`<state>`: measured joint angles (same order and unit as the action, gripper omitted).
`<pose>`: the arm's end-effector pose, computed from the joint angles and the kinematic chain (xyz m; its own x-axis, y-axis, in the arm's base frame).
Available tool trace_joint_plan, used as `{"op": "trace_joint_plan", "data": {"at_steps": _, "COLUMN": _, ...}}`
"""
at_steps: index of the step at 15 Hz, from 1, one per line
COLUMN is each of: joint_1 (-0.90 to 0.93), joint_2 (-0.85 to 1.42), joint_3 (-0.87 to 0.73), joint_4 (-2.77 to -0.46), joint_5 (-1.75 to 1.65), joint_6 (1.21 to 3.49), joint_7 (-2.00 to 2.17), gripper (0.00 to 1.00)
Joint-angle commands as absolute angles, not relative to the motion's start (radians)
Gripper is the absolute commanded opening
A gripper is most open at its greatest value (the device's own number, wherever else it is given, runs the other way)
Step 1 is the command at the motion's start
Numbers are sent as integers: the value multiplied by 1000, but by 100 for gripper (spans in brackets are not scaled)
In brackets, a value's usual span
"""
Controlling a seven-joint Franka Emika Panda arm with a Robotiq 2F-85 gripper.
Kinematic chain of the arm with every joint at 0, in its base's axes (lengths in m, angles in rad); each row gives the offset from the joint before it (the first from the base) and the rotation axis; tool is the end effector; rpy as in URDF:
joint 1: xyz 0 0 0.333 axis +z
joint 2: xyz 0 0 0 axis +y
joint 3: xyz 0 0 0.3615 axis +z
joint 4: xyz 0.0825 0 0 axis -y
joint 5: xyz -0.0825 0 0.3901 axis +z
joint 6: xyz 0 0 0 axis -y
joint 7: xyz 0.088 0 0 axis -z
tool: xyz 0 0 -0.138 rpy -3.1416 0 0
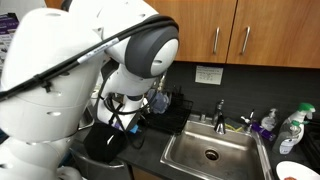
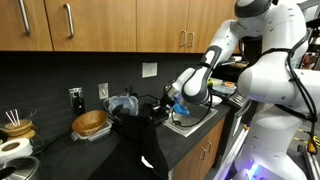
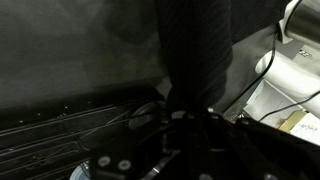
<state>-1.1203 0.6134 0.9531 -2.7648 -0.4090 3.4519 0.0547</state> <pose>0.4269 0.0239 0.1860 0.9055 -0.0892 0.4150 0.1229 -0.8806 -0.4576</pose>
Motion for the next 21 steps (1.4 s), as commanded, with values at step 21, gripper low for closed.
{"op": "trace_joint_plan", "data": {"at_steps": 21, "joint_1": -1502, "joint_2": 692, "joint_3": 1068, "joint_4": -2677, "joint_5": -415, "joint_6": 3453, "joint_7": 125, "gripper": 1}}
